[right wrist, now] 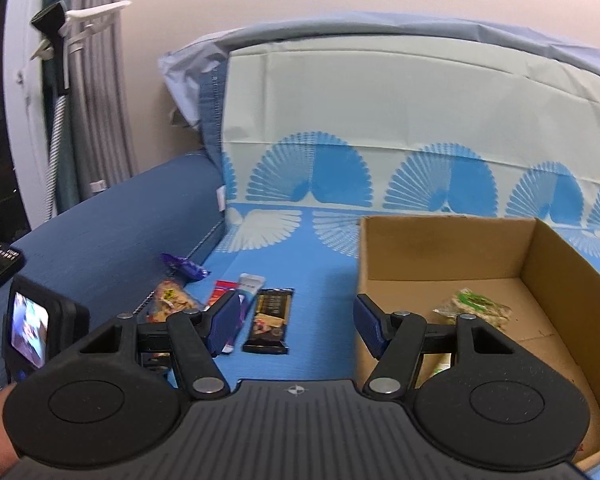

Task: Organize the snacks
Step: 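Move both tools back to the snack pile while the left tool grasps the small red candy, then grasp the dark chocolate biscuit bar with the right tool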

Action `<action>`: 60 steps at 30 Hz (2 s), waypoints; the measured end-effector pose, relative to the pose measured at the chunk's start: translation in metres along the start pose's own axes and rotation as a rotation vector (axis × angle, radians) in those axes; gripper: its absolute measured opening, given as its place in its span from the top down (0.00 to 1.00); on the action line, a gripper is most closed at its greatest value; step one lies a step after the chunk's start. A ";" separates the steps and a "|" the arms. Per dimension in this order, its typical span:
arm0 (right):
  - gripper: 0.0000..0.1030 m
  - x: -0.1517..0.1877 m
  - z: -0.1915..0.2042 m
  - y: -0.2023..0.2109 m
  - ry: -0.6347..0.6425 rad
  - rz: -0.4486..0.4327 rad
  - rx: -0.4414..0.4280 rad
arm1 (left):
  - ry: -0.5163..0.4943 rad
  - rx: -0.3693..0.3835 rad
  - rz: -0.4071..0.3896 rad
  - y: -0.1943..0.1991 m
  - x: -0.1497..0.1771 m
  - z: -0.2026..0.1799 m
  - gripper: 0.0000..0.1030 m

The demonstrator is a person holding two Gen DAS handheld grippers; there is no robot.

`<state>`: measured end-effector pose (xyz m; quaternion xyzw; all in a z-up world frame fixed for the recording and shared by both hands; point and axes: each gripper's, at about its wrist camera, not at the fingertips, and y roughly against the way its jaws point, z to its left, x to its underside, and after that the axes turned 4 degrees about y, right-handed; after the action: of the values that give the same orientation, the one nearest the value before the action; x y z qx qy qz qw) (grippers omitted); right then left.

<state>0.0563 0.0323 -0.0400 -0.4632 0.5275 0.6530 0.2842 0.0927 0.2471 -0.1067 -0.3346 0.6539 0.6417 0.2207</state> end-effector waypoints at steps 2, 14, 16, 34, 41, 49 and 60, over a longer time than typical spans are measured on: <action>0.37 0.001 0.007 0.000 0.013 -0.003 -0.008 | 0.026 0.021 0.017 0.010 0.006 0.001 0.83; 0.49 0.010 0.038 -0.014 0.048 -0.002 -0.030 | 0.036 0.008 0.066 -0.001 0.014 -0.003 0.82; 0.49 0.005 0.039 -0.031 0.034 0.034 -0.015 | 0.041 0.009 0.070 -0.002 0.014 -0.001 0.82; 0.33 0.017 0.035 -0.242 -0.029 0.418 0.079 | 0.088 0.028 0.074 -0.004 0.013 0.009 0.82; 0.61 0.021 0.030 -0.235 -0.025 0.427 0.073 | 0.086 0.030 0.073 -0.005 0.013 0.009 0.82; 0.61 -0.001 0.034 -0.159 0.026 0.385 0.014 | 0.086 0.034 0.069 -0.002 0.012 0.009 0.82; 0.61 0.010 0.047 -0.031 -0.109 0.420 -0.148 | 0.106 0.084 0.060 0.016 0.010 0.012 0.83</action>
<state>0.0642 0.0847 -0.0620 -0.3268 0.5471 0.7587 0.1351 0.0732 0.2563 -0.1038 -0.3388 0.7007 0.6013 0.1806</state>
